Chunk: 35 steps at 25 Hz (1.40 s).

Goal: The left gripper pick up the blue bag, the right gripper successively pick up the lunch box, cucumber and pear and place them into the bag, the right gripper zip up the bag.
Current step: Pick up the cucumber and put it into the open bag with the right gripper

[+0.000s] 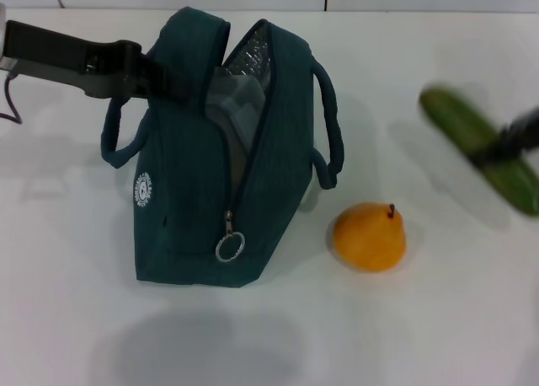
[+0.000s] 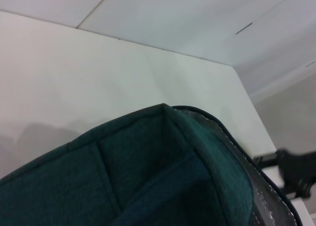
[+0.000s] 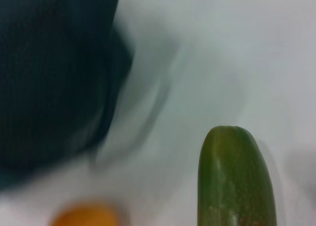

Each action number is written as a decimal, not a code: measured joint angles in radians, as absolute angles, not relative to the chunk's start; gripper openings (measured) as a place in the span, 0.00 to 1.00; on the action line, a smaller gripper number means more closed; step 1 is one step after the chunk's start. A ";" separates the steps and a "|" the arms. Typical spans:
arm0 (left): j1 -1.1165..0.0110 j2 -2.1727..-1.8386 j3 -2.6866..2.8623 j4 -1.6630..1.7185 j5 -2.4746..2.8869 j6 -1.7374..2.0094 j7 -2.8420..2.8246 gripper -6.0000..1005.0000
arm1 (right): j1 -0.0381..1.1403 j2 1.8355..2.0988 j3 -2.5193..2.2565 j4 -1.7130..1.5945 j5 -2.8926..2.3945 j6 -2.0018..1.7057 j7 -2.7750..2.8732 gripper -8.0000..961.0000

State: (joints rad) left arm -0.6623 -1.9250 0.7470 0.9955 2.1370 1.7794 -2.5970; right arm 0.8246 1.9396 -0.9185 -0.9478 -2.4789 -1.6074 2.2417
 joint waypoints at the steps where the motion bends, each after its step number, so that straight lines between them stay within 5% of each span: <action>1: -0.663 -1.925 0.747 0.995 2.137 1.779 -2.597 0.05 | 0.823 1.934 -0.873 -0.943 -2.455 -1.606 2.237 0.68; 9: -0.671 -1.929 0.748 0.995 2.136 1.781 -2.597 0.05 | 0.776 1.914 -0.694 -0.742 -1.969 -1.524 2.125 0.68; 18: -0.683 -1.944 0.749 0.994 2.127 1.802 -2.591 0.05 | 0.780 2.022 -0.724 -0.498 -1.513 -1.478 1.823 0.69; 35: -0.698 -1.960 0.759 0.989 2.126 1.799 -2.588 0.05 | 0.879 2.030 -1.268 -0.286 -1.098 -1.372 1.600 0.70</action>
